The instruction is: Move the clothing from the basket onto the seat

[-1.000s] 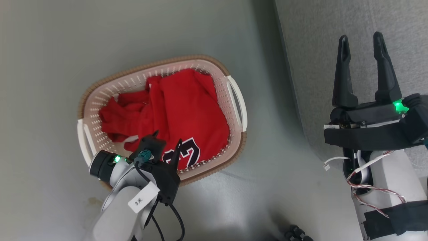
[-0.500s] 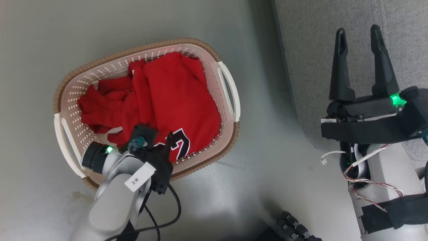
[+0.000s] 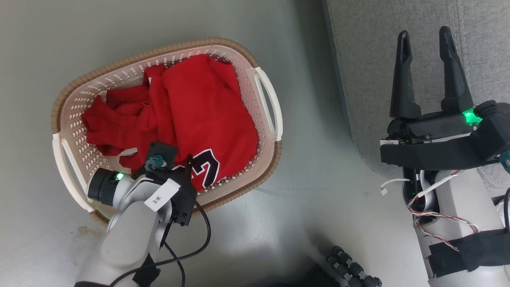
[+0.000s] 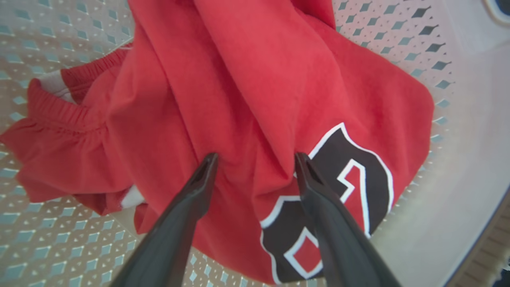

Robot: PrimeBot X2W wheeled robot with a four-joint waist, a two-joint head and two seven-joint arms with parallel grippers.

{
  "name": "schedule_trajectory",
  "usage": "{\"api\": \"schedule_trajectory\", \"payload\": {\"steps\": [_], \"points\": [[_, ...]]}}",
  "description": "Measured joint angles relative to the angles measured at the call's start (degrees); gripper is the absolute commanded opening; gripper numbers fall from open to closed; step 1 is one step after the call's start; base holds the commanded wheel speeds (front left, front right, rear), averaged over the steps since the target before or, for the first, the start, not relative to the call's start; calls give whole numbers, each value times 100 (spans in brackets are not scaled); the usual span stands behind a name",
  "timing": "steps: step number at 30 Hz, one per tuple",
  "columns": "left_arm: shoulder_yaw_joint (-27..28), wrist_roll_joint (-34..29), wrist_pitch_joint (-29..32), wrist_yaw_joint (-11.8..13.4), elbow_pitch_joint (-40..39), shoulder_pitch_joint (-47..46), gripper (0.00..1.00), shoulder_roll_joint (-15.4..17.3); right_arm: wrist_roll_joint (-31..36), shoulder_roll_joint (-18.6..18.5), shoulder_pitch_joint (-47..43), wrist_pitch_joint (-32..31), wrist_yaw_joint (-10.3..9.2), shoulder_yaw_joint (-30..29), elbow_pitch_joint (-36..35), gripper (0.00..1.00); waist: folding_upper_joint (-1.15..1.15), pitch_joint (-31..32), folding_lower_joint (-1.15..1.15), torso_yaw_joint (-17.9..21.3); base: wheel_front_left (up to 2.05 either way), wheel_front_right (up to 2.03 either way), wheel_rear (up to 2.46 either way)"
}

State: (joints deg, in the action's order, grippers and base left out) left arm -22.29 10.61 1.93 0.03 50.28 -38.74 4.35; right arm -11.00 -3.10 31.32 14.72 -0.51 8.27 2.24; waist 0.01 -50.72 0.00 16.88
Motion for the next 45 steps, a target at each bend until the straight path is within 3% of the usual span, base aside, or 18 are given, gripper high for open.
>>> {"api": "schedule_trajectory", "payload": {"steps": [1, 3, 4, 5, 6, 13, 26, 45], "points": [[0, 3, 0, 0, 37, -22, 95, -9, 0, -1, 1, 0, -1, 7, 5, 100, 0, -8, 0, 4, 0, 0, 0], [-15, 15, -1, -1, 109, -75, 42, -20, -1, 2, 4, 0, -1, 25, 19, 100, 0, -23, 0, 10, 0, 0, 0], [-32, 14, -10, -1, 122, -103, 32, -21, -1, 4, 7, 0, -2, 31, 27, 100, 0, -29, 0, 13, 0, 0, 0], [-47, 14, -36, -2, 132, -125, 4, -24, -1, 5, 10, 0, -4, 35, 37, 100, 0, -34, 0, 15, 0, 0, 0], [-58, 14, -54, -2, 148, -144, 0, -34, -2, 5, 13, 0, -4, 35, 45, 100, 0, -36, 0, 17, 0, 0, 0], [-177, -1, -352, -63, 267, -246, 0, -91, -8, 7, 93, 0, -5, 11, 134, 100, -1, 28, 0, -11, 0, 0, 0], [-435, 59, -1466, -416, 32, -332, 0, -133, 16, -20, 63, 0, 1, -133, 554, 100, -1, 536, -1, -283, 0, 0, 0], [-686, 412, -1624, -658, -1076, -62, 0, -171, 45, -23, -360, 0, 60, -233, 1224, 100, -1, 2011, -1, -844, 0, 0, 0]]}}
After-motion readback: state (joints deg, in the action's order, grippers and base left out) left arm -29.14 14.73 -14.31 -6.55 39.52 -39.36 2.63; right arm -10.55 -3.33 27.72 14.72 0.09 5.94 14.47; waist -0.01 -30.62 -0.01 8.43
